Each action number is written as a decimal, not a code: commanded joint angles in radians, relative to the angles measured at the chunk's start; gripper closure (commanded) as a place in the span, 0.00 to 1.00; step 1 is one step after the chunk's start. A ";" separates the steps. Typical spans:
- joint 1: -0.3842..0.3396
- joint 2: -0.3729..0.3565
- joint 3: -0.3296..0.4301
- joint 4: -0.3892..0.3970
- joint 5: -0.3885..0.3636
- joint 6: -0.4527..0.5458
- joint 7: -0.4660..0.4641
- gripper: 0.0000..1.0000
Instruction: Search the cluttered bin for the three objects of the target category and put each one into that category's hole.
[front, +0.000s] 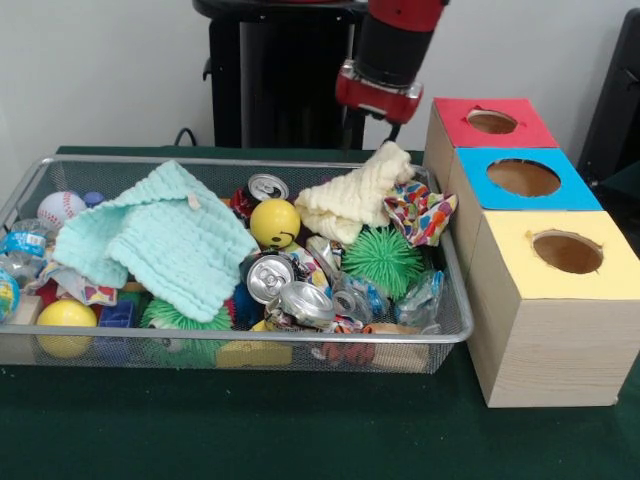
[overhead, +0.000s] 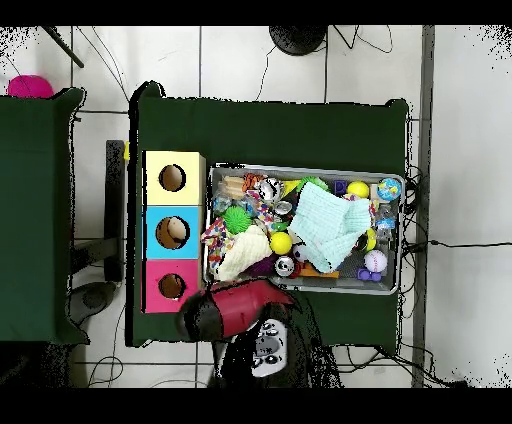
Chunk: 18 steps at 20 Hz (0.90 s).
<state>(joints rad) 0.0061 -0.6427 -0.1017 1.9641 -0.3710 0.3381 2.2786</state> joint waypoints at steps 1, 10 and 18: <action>0.117 -0.013 -0.086 -0.110 0.087 0.191 0.203 0.00; -0.006 0.019 0.021 -0.011 0.087 -0.104 0.109 0.00; 0.177 0.036 -0.302 -0.039 -0.039 -0.339 0.147 0.00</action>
<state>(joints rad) 0.1235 -0.6407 -0.2719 1.9574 -0.3737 0.0824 2.2786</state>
